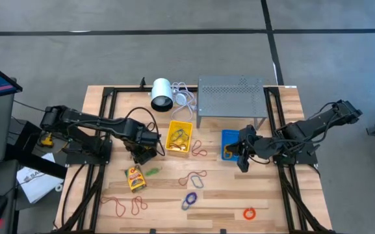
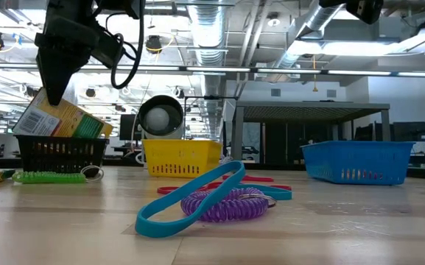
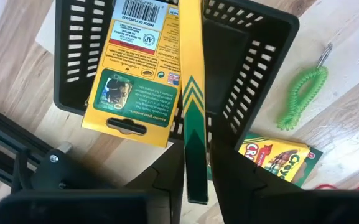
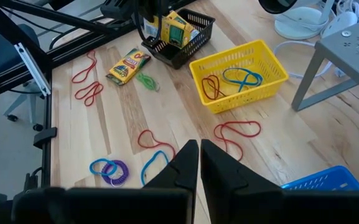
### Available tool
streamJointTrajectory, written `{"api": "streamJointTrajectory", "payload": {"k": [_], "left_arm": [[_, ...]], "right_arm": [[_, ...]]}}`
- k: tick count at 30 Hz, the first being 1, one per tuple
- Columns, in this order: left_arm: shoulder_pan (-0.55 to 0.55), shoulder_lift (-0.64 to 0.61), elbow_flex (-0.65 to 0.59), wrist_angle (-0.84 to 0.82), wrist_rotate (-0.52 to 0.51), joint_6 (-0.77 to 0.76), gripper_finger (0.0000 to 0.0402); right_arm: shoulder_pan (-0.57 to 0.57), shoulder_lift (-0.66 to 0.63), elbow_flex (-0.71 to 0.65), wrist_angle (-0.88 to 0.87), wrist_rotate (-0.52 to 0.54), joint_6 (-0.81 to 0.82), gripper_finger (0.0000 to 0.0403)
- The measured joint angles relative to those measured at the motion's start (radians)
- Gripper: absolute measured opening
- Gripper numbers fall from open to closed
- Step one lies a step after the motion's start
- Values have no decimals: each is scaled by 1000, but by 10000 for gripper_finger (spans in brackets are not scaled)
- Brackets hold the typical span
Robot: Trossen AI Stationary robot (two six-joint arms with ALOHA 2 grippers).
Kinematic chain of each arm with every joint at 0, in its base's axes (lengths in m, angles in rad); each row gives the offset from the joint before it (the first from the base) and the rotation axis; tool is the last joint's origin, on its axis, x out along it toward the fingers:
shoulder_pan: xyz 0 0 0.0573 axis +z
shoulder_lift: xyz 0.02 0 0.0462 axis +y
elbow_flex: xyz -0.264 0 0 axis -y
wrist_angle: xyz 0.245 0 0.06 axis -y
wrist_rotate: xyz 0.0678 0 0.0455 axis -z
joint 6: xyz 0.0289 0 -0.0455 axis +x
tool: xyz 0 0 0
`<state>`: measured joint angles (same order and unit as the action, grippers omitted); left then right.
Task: Pick & Place Office Desk Supplies
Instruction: Put the right crayon box into the black basket, then put the crayon box into the black basket
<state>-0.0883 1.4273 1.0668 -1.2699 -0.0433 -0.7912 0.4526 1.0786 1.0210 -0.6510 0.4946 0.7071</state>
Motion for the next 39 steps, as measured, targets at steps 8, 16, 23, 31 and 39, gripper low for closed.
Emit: {"api": "streamJointTrajectory", "payload": {"k": [8, 16, 23, 31, 39], "left_arm": [[2, 0, 0, 0, -1, 58, 102], [63, 0, 0, -22, -65, 61, 164], [107, 0, 0, -102, -119, 61, 176], [123, -21, 1, -96, -103, 119, 158], [120, -189, 57, 16, 198, 156, 155]], "right_arm": [[28, 0, 0, 13, 0, 0, 15], [62, 0, 0, 56, 0, -5, 15], [72, 0, 0, 59, 1, -7, 15], [71, 0, 0, 60, 2, -8, 15], [61, 0, 0, 40, 3, -10, 17]]}}
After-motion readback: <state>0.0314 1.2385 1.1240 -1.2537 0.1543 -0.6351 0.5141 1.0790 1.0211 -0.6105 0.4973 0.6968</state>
